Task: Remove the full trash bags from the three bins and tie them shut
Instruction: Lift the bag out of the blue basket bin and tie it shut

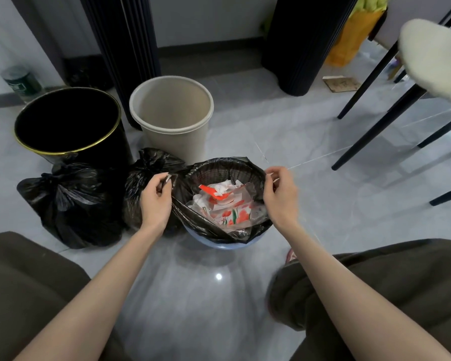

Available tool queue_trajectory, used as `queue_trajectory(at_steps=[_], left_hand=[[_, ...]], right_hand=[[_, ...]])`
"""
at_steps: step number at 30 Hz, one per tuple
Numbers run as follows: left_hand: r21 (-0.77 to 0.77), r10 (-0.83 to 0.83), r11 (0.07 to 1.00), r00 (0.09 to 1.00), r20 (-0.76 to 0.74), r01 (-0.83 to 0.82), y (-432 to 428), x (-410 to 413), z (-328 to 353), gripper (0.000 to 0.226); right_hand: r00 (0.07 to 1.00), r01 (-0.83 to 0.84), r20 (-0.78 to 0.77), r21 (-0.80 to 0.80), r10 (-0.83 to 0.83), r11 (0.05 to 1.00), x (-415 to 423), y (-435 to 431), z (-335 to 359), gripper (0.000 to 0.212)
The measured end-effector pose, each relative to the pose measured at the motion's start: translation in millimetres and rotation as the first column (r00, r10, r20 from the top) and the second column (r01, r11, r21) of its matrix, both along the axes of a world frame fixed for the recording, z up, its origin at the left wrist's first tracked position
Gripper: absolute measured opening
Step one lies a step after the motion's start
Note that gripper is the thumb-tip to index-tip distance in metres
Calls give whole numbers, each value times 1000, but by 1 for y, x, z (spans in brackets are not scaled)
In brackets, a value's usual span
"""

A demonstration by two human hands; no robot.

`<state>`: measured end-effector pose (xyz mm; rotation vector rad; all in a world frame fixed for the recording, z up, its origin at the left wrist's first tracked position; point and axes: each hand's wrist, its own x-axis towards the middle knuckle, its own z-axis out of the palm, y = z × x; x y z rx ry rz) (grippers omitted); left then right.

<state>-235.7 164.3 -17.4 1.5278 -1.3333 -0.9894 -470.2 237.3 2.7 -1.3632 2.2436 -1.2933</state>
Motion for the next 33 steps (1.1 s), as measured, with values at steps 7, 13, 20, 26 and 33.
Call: queue_trajectory(at_steps=[7,13,20,26,33], left_hand=[[286,68,956,998,-5,-63,-17,1,3,40],[265,12,963,988,154,-53,-28,-4,-3,32],[169,52,984,998,41,-58,-29,-8,3,24],[-5,181,983,978,-101,-182,-8,-3,11,23],[89,114,990,992,-46,-109,13,6,13,22]], right_hand=[[921,14,-356,429,155,903,-8,-44,11,56],[971,41,-204,651,123,758,-26,-66,-8,38],[974,119,-213,167,-82,979,-21,-68,7,27],[950,311,0,-122,-313,943,-2,-48,26,21],[980,159,104,112,-171,981,15,-16,19,24]])
